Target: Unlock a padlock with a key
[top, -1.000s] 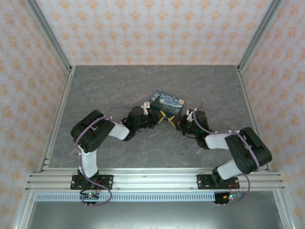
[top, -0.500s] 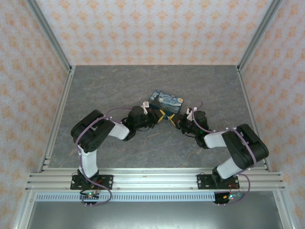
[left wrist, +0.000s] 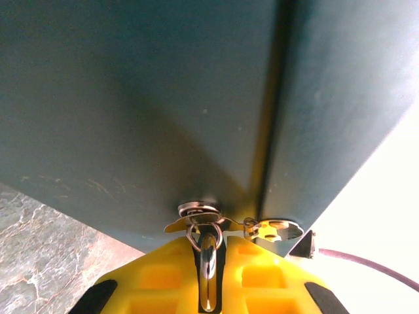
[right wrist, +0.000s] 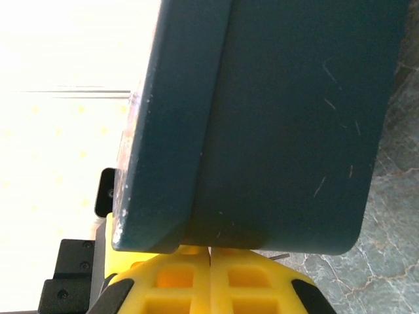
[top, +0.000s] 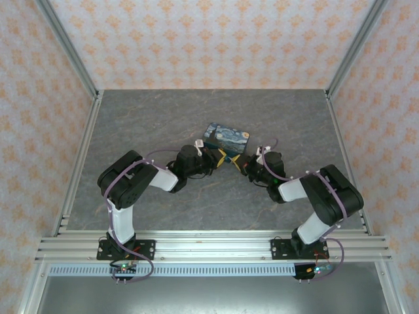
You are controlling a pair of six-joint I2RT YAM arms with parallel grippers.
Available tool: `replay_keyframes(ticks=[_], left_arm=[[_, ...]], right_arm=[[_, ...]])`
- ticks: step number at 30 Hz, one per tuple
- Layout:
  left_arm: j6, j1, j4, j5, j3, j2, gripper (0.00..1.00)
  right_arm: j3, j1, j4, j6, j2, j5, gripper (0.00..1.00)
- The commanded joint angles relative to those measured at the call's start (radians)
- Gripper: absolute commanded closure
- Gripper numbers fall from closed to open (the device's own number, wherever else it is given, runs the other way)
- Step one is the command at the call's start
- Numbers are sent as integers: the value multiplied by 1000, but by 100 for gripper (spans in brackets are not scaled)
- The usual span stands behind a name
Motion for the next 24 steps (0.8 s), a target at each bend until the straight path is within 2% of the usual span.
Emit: replay_keyframes(ticks=[1, 17, 24], left_arm=[[-8, -41, 75, 78, 38, 14, 100], [55, -41, 37, 75, 29, 6, 100], [14, -40, 85, 71, 26, 14, 100]], right_arm=[[50, -3, 91, 20, 22, 12, 100], [103, -8, 169, 196, 105, -62, 100], [96, -9, 164, 182, 127, -64, 100]])
